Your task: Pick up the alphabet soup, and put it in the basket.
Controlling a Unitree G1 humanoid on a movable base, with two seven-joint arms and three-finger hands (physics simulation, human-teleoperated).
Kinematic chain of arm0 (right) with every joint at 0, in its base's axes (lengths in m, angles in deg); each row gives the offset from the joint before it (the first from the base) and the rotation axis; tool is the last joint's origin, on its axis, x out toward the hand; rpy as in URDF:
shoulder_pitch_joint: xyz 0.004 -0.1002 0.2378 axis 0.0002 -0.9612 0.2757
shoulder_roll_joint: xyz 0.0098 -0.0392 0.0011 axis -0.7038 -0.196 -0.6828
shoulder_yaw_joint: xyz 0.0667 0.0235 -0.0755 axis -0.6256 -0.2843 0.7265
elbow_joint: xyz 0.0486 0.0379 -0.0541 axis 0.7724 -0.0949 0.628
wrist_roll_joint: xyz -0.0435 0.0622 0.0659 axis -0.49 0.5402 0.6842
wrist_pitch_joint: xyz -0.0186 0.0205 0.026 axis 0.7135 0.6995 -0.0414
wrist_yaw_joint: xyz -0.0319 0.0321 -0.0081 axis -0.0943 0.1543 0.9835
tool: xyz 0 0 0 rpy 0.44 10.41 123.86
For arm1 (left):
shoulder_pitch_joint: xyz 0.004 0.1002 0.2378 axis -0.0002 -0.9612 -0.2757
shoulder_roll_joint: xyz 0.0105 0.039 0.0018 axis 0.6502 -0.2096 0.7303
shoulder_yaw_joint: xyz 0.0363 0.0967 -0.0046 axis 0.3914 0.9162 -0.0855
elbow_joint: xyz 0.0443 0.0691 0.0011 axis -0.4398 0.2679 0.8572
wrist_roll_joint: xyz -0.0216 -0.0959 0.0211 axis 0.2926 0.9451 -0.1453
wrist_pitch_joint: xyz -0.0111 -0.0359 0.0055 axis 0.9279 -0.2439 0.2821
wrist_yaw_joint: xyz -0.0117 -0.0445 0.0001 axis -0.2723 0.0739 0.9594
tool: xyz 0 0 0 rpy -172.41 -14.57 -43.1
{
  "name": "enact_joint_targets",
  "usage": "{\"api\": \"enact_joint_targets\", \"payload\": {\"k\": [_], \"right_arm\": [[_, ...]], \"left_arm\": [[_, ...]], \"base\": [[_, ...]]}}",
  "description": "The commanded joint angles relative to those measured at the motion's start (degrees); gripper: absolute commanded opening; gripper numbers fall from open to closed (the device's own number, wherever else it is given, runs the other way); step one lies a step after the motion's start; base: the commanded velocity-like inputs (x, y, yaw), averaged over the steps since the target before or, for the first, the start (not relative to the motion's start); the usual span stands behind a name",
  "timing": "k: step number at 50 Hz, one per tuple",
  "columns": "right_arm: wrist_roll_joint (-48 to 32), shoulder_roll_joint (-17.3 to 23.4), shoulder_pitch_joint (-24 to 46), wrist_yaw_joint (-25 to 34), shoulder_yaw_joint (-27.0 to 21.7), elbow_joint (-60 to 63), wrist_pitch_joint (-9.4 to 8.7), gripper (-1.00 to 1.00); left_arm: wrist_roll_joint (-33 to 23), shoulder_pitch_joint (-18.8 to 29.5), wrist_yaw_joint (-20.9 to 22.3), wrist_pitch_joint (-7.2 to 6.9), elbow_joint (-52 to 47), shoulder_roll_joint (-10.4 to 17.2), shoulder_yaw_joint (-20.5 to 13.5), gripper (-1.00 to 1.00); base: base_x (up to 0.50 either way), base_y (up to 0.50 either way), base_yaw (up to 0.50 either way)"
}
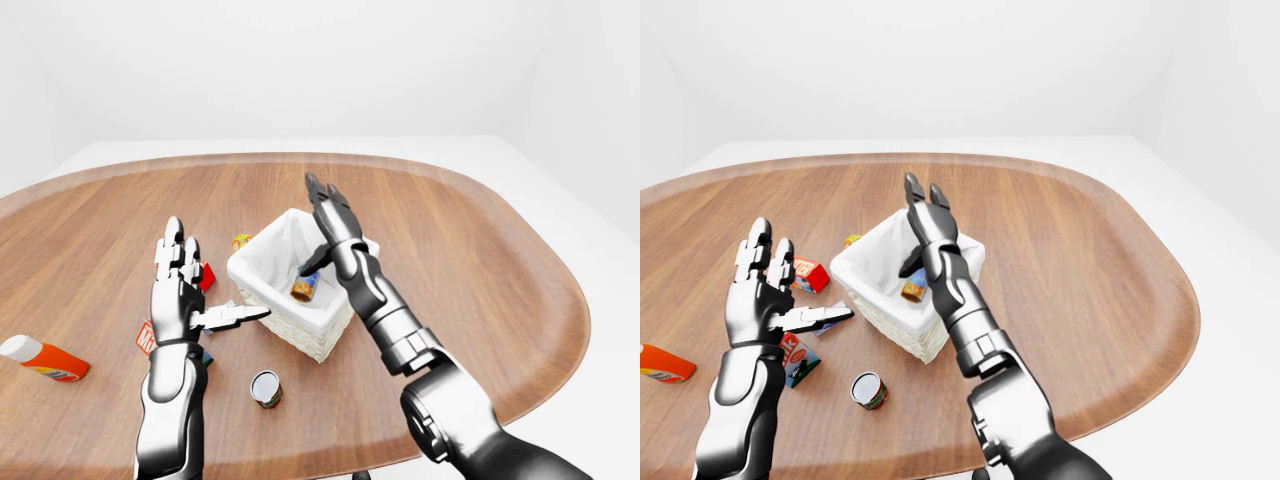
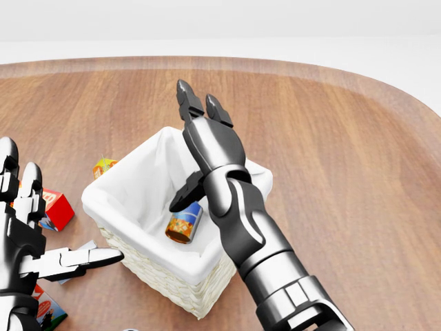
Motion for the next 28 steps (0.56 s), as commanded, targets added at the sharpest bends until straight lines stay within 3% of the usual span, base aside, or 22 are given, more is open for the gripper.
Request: {"api": "enact_joint_targets", "payload": {"k": [1,9,28], "right_arm": [[1.36,0.6,1.0,0.05,-0.85,6.19,0.0,1.0],[3.88,1.4,2.28,-2.07,-1.92,13.01,0.0,1.0],[4.04,1.5,1.76,0.87,-1.39,27.6,0.0,1.0]], "left_arm": [[0.04,0.04,0.01,0.0,0.0,0.0,-0.01,1.0],[0.04,0.18,0.01,0.0,0.31,0.04,0.04,1.0],[0.28,0.1,0.12,0.0,-0.09,0.09,-0.16,1.0]], "base": [[0.0,0.0,0.0],[0.0,0.0,0.0],[0.0,0.0,0.0]]}}
